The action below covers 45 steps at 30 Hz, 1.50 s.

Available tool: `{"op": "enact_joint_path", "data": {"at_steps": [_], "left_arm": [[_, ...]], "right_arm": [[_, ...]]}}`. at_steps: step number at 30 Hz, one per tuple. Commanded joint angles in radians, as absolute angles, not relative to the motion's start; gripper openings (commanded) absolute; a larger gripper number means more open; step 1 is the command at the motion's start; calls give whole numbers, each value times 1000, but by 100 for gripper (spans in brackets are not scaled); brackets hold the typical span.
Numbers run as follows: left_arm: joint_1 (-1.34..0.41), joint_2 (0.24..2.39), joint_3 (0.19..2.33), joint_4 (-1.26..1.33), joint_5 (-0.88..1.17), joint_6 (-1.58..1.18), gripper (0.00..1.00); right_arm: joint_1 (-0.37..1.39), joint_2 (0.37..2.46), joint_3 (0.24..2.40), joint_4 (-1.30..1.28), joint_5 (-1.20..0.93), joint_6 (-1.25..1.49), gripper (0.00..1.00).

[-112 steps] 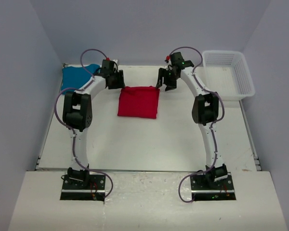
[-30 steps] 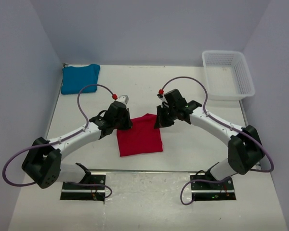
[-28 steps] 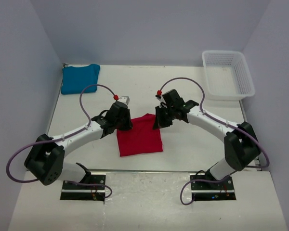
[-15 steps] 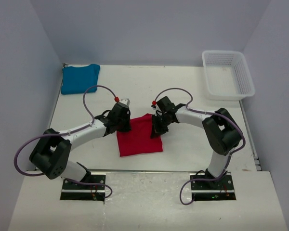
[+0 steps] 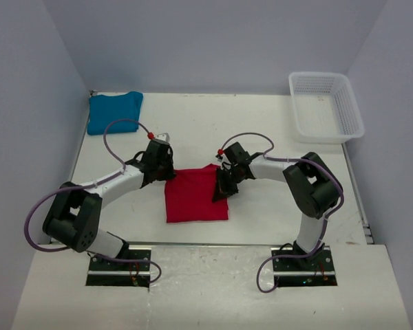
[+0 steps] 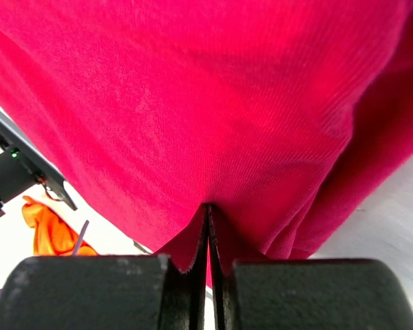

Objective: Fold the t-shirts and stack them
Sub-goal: Smooth out wrinkles on the folded tshirt

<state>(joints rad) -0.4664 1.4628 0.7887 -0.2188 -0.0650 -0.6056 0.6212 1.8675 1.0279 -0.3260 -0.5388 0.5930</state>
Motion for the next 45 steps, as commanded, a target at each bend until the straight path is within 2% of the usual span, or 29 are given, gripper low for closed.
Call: {"op": "enact_joint_path", "data": {"at_steps": [1, 12, 19, 24, 32, 45], "left_arm": [[-417, 1500, 776, -158, -68, -572, 0], [-408, 1678, 788, -97, -28, -572, 0], [-408, 1625, 778, -109, -14, -561, 0], [-408, 1592, 776, -118, -6, -558, 0], [-408, 1595, 819, -166, -5, -545, 0], [-408, 1575, 792, -160, -6, -531, 0]], "right_arm": [[627, 1893, 993, -325, -537, 615, 0], [630, 1856, 969, -324, -541, 591, 0], [629, 1810, 1081, -438, -434, 508, 0], [627, 1795, 1193, -482, -442, 499, 0], [623, 1902, 1390, -557, -446, 492, 0], [554, 1997, 1387, -555, -407, 479, 0]]}}
